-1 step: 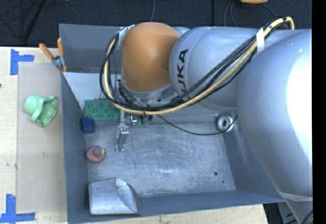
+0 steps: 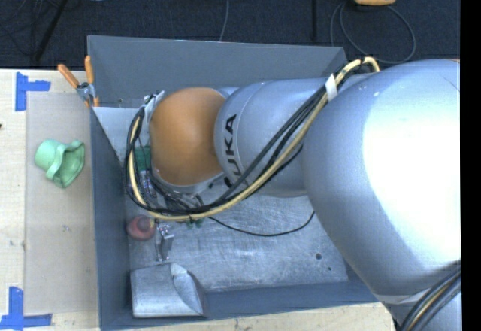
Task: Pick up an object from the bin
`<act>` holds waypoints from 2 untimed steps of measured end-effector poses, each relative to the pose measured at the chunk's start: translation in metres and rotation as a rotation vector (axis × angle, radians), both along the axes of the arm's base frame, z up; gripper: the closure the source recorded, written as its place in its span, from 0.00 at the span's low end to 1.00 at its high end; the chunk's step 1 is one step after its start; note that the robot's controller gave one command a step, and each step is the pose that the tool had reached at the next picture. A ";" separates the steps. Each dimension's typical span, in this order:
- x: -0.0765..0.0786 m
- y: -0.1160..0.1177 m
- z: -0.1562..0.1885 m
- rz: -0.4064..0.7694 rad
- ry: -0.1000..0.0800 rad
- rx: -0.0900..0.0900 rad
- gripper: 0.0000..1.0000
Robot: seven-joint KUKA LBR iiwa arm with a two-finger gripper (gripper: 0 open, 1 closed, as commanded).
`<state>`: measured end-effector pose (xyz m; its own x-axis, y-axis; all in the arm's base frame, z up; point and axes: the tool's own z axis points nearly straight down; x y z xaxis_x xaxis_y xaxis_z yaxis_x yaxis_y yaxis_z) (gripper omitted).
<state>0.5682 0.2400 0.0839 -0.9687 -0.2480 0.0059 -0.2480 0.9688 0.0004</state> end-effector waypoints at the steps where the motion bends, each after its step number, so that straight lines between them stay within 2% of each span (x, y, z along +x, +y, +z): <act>1: 0.002 -0.001 0.003 -0.005 -0.005 0.001 1.00; 2: -0.008 0.002 0.115 0.021 -0.013 0.004 1.00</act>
Offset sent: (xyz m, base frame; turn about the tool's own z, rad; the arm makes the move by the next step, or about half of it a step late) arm 0.0000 0.0000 0.0000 0.0000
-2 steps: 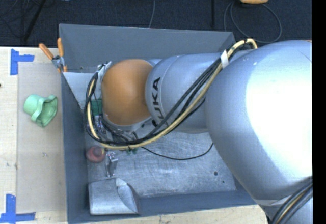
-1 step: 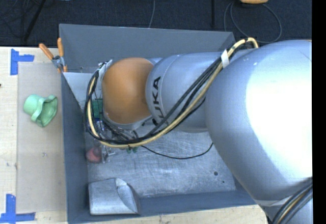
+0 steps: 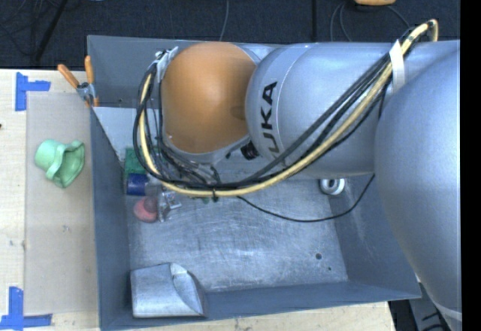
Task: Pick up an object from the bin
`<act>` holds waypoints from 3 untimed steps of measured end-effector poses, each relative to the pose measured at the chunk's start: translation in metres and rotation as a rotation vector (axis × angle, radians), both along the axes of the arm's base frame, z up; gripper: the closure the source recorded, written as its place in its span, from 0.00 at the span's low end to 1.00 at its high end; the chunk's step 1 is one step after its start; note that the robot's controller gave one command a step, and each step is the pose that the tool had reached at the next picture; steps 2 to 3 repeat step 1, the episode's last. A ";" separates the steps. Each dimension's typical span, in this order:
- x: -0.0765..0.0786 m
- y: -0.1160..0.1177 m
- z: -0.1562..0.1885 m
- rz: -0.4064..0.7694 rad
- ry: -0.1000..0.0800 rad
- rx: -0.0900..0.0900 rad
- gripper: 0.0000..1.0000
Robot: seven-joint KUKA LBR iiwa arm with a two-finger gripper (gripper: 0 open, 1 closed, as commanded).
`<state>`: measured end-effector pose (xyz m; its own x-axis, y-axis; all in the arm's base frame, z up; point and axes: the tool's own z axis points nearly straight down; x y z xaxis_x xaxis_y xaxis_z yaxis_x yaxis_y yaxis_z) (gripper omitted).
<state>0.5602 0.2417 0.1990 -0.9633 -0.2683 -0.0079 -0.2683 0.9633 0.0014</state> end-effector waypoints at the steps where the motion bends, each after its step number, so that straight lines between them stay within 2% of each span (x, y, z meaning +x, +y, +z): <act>1: -0.028 -0.016 0.094 0.477 0.000 -0.004 1.00; 3: -0.028 -0.016 0.094 0.477 0.000 -0.004 1.00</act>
Offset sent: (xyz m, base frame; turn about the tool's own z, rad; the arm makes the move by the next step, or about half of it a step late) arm -0.0286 -0.0168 0.0915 -0.4778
